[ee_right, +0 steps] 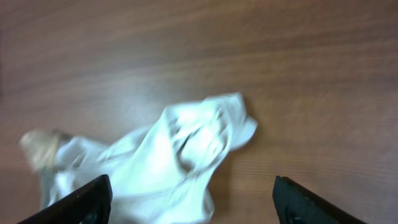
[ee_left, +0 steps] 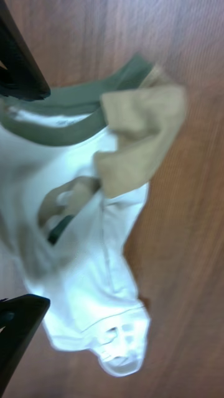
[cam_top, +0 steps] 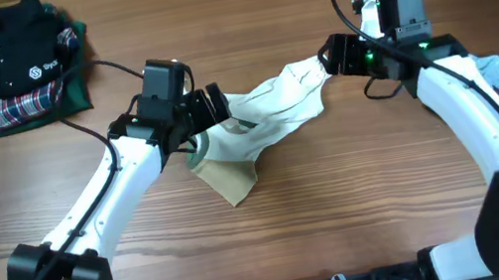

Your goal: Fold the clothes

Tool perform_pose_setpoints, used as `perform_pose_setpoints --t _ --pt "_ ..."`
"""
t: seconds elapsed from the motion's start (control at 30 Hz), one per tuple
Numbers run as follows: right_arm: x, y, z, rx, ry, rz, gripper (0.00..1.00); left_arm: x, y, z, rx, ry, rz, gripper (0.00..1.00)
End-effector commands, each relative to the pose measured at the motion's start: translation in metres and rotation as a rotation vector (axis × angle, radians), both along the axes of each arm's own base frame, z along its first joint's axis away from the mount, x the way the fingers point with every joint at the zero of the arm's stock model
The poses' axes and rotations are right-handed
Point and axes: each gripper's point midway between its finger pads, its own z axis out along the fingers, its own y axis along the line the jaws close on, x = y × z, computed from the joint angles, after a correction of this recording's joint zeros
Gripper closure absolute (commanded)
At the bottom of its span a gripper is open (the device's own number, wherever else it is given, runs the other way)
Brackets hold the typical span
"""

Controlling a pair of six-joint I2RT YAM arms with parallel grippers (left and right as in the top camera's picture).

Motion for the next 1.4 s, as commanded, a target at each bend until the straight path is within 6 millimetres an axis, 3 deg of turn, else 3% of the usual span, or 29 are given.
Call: perform_pose_setpoints --t 0.0,0.23,0.33,0.4,0.43,0.5,0.53,0.6,0.63,0.73,0.83,1.03,1.13,1.2,1.37 --pt "-0.019 0.014 0.019 0.052 -0.003 0.096 0.08 -0.015 -0.013 0.001 -0.068 0.064 -0.057 0.0" --pt "-0.054 0.017 0.002 0.053 0.14 0.159 0.07 -0.052 -0.049 -0.009 -0.028 0.145 -0.095 0.0" --pt "-0.057 0.017 0.0 0.045 0.151 0.175 0.14 -0.057 -0.057 -0.011 0.022 0.13 -0.03 0.0" --pt "-0.057 0.017 0.0 0.045 0.15 0.175 0.25 -0.06 -0.062 -0.013 0.067 0.104 0.013 0.03" --pt "-0.057 0.017 0.0 0.045 0.15 0.175 0.29 -0.06 -0.061 -0.014 0.089 0.09 0.036 0.08" --pt "-0.055 0.017 0.001 0.045 0.143 0.175 0.45 -0.057 -0.066 -0.016 0.103 0.065 0.044 0.46" --pt "-0.055 0.017 0.001 0.045 0.143 0.175 0.59 -0.056 -0.068 -0.019 0.101 0.068 0.048 0.68" --pt "-0.057 0.02 -0.004 0.044 0.159 0.183 0.96 -0.056 -0.067 -0.031 0.112 0.093 0.063 0.92" --pt "-0.059 0.024 -0.009 0.043 0.176 0.194 0.96 -0.057 -0.067 -0.036 0.12 0.104 0.063 0.96" --pt "-0.065 0.043 -0.032 0.038 0.213 0.243 0.96 -0.065 -0.066 -0.058 0.16 0.167 0.049 0.96" --pt "-0.06 0.05 -0.05 0.01 0.212 0.234 0.96 -0.068 -0.067 -0.067 0.177 0.185 0.043 0.96" --pt "-0.017 0.045 -0.082 -0.048 0.132 0.171 0.65 -0.075 -0.056 -0.081 0.207 0.203 0.065 0.96" --pt "0.003 0.027 -0.086 -0.091 0.092 0.053 0.53 -0.083 -0.045 -0.092 0.23 0.222 0.108 0.96" --pt "0.015 0.01 -0.083 -0.1 0.067 -0.065 0.53 -0.084 -0.04 -0.094 0.242 0.221 0.14 0.96" --pt "0.027 -0.01 -0.083 -0.101 0.053 -0.24 0.55 -0.084 -0.04 -0.095 0.238 0.217 0.141 0.96"
